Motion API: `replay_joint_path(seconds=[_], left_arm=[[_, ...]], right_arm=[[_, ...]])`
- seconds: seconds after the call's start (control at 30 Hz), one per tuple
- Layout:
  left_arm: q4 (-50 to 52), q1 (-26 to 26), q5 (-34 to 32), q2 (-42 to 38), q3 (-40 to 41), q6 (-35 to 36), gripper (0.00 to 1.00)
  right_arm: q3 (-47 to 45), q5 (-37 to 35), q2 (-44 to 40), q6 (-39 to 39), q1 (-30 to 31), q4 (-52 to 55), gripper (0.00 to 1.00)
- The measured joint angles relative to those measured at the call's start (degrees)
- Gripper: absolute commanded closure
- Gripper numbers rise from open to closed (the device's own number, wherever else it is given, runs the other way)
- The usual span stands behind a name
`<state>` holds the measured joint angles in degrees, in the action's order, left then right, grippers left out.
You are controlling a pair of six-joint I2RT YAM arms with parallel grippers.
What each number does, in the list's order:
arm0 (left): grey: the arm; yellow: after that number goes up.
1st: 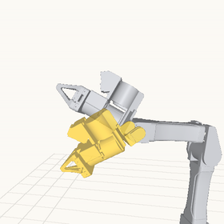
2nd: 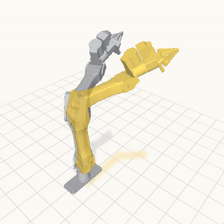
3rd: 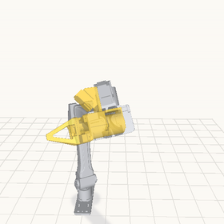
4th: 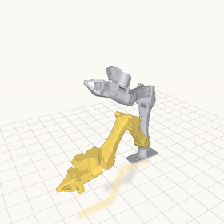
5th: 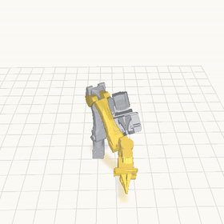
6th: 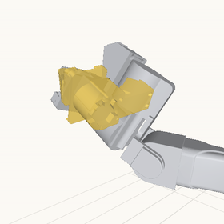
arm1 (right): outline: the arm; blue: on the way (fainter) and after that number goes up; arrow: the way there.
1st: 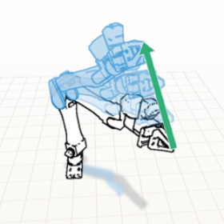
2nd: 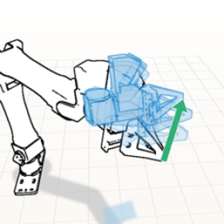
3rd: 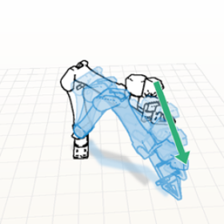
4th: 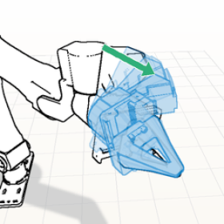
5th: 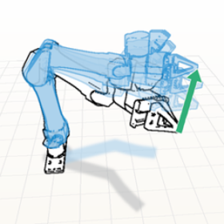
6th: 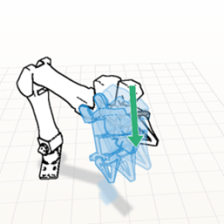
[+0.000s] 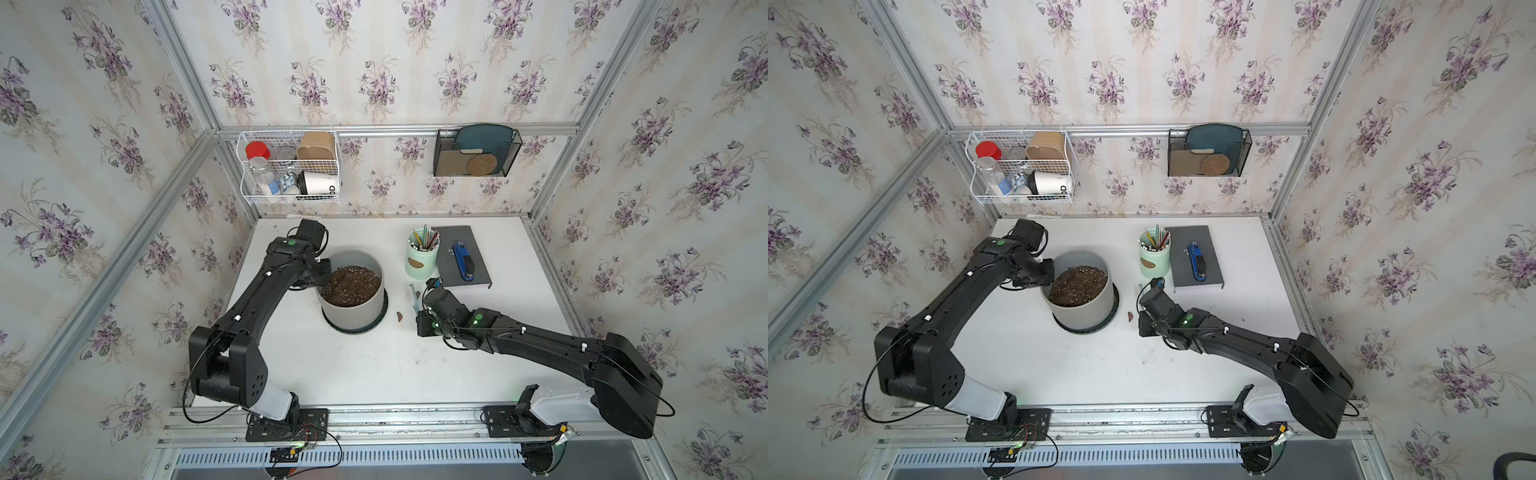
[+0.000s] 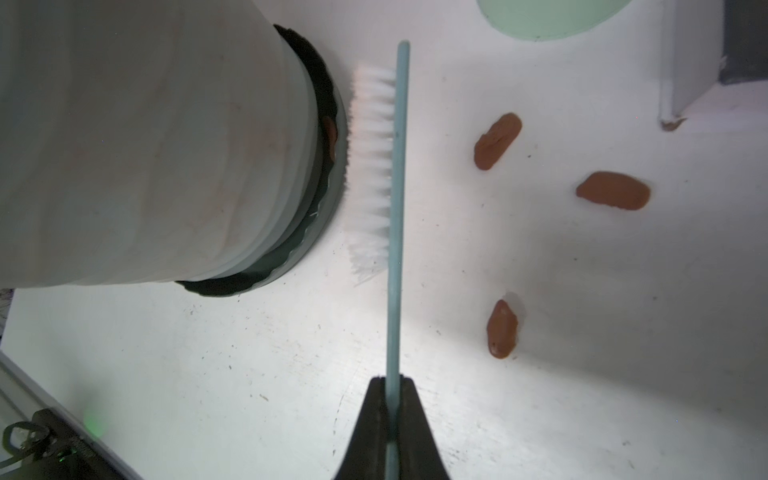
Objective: Scrub the dried mud off the ceramic pot
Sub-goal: Brush off the soil from the pot, then rotate the pot on the tray.
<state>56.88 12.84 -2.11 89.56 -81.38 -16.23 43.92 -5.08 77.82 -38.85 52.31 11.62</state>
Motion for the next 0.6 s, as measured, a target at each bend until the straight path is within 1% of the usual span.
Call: replay_joint_path(seconds=[0.07, 0.13, 0.3, 0.4, 0.43, 0.47, 0.5, 0.53, 0.57, 0.6], left_arm=[[0.33, 0.02, 0.02, 2.29, -3.50, 0.63, 0.62], [0.09, 0.02, 0.13, 4.74, -6.34, 1.36, 0.61], [1.64, 0.04, -0.24, 11.30, -12.11, 3.50, 0.62], [2.54, 0.02, -0.35, 13.09, -13.03, 4.57, 0.62], [2.91, 0.02, -0.55, 13.16, -13.03, 4.68, 0.65], [3.10, 0.02, -0.81, 13.16, -13.00, 4.81, 0.71], [3.23, 0.02, -0.92, 13.16, -13.00, 4.98, 0.81], [3.65, 0.00, -1.36, 13.25, -13.14, 6.86, 0.91], [5.29, -0.04, -1.44, 13.25, -13.38, 9.33, 0.98], [8.13, -0.17, -0.42, 13.09, -13.46, 11.06, 1.00]], right_arm=[[-0.63, 0.24, -0.20, -0.22, 0.63, -0.37, 1.00], [-1.27, 0.55, -0.37, -0.59, 0.94, -1.14, 1.00], [-2.73, 0.68, -1.92, -1.53, 1.31, -2.19, 1.00], [-3.28, 1.03, -2.89, -1.70, 1.31, -2.51, 1.00], [-3.37, 1.05, -3.13, -1.77, 1.31, -2.49, 1.00], [-3.39, 1.07, -3.23, -1.90, 1.31, -2.49, 1.00], [-3.39, 1.09, -3.37, -1.90, 1.31, -2.51, 1.00], [-3.41, 1.09, -3.54, -1.92, 1.36, -2.51, 1.00], [-3.43, 1.09, -3.65, -1.97, 1.36, -2.51, 1.00], [-3.43, 1.09, -3.78, -2.12, 1.38, -2.51, 1.00]])
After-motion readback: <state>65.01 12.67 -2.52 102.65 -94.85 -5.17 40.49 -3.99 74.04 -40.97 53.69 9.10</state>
